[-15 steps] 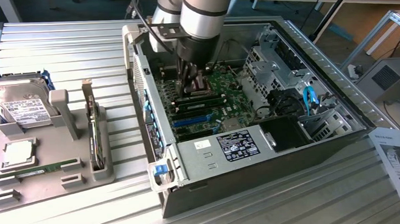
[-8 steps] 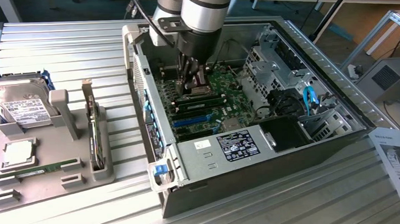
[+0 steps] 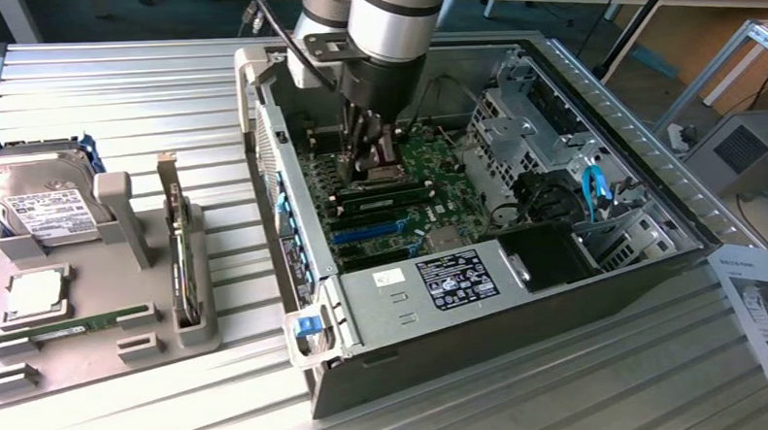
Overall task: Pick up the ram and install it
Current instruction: 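Press down the ram until it locks into place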
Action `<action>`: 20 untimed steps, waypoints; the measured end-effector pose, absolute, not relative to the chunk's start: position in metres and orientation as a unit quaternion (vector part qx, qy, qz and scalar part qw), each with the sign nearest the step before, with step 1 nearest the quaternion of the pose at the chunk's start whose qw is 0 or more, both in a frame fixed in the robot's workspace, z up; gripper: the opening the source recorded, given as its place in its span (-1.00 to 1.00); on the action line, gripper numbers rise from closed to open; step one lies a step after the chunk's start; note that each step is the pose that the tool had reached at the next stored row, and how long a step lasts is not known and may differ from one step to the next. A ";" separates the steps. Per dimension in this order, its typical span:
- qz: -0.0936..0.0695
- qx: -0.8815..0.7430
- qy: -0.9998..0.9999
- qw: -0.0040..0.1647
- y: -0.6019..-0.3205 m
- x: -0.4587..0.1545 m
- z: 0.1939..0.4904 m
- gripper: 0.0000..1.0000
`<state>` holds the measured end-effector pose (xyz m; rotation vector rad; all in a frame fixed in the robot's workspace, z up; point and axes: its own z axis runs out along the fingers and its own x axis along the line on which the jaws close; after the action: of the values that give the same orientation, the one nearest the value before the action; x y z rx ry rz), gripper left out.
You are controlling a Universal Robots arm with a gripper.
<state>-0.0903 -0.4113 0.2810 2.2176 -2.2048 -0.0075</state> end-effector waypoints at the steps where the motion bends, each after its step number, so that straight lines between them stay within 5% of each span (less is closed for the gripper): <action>1: -0.002 0.709 -0.705 0.007 -0.411 -0.089 0.281 -0.79; 20: -0.002 0.709 -0.705 0.007 -0.407 -0.058 0.281 -0.79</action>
<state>-0.0578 -0.4068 0.2810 2.2177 -2.2052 -0.0077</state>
